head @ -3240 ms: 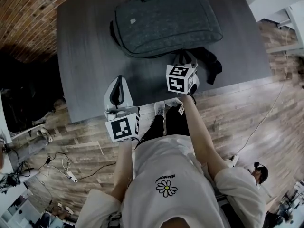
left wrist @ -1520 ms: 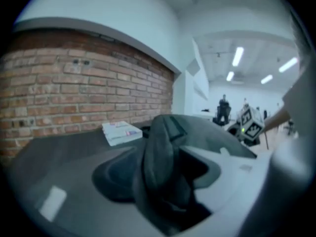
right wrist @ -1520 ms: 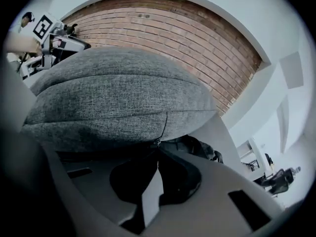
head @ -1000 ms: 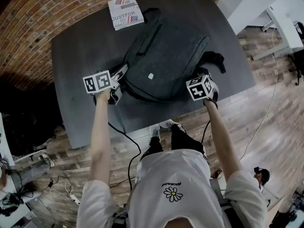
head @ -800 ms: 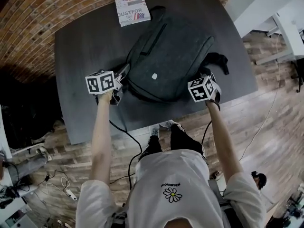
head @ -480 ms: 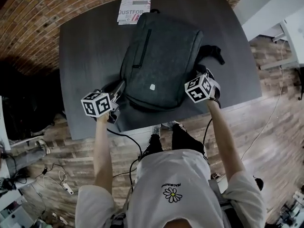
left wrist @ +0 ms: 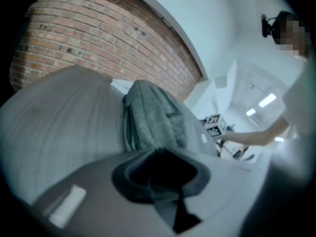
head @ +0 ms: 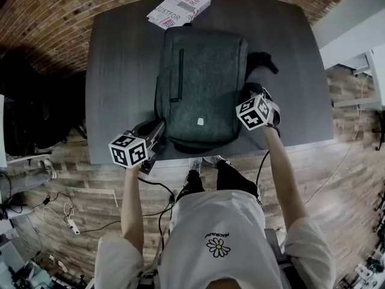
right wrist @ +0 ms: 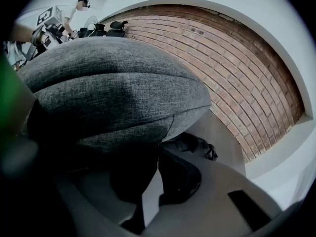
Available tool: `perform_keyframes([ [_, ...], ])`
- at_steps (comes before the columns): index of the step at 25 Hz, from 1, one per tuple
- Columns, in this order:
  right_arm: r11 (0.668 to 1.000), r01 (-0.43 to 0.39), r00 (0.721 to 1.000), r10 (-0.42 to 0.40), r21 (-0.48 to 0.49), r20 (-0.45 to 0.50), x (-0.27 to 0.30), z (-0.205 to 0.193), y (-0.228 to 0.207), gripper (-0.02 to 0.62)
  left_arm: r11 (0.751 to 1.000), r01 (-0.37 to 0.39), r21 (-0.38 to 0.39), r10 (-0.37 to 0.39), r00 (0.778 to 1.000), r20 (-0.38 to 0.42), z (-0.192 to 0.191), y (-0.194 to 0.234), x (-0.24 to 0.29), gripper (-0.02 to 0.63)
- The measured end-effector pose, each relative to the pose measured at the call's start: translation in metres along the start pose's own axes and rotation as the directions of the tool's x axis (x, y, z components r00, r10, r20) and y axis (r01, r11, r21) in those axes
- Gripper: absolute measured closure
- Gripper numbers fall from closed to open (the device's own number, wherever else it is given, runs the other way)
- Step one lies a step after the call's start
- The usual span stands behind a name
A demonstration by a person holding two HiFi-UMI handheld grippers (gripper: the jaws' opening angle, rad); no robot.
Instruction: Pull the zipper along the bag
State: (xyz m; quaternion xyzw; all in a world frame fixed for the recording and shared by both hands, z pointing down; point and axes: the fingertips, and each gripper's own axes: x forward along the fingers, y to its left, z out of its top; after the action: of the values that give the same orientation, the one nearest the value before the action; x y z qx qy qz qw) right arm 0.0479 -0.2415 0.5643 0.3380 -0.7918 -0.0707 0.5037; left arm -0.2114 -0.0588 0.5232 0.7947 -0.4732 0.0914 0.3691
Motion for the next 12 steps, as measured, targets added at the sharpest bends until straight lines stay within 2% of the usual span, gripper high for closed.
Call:
perform_keyframes([
  [2,1.0,-0.003,1.0,0.003,0.003,-0.002,0.001,0.0,0.0,0.588,0.997,-0.015,0.071,0.018,0.999,-0.034,0.003,0.001,-0.003,0.531],
  [4,1.0,-0.003,1.0,0.003,0.014,-0.001,0.002,0.0,0.0,0.588,0.985,-0.04,0.168,0.059,0.992,-0.111,0.008,0.001,-0.005,0.522],
  [6,1.0,-0.002,1.0,0.002,0.024,0.001,0.003,0.0,-0.002,0.588,0.951,-0.061,0.303,0.125,0.972,-0.197,0.013,-0.002,-0.006,0.52],
  [7,1.0,-0.003,1.0,0.003,0.027,0.002,0.002,0.0,-0.002,0.588,0.928,-0.074,0.365,0.159,0.965,-0.209,0.018,-0.005,-0.007,0.517],
  [8,1.0,-0.006,1.0,0.006,0.029,0.003,0.002,-0.001,-0.002,0.588,0.907,-0.097,0.41,0.184,0.966,-0.18,0.029,-0.008,-0.01,0.516],
  [9,1.0,-0.008,1.0,0.008,0.028,0.003,0.002,-0.002,-0.001,0.588,0.893,-0.13,0.431,0.194,0.975,-0.107,0.048,-0.012,-0.014,0.558],
  [10,1.0,-0.01,1.0,0.01,0.026,0.003,0.002,-0.002,-0.002,0.588,0.889,-0.164,0.427,0.186,0.982,-0.01,0.073,-0.018,-0.019,0.575],
  [12,1.0,-0.014,1.0,0.014,0.023,0.004,0.001,-0.003,-0.002,0.588,0.88,-0.203,0.429,0.152,0.977,0.15,0.123,-0.035,-0.02,0.575],
])
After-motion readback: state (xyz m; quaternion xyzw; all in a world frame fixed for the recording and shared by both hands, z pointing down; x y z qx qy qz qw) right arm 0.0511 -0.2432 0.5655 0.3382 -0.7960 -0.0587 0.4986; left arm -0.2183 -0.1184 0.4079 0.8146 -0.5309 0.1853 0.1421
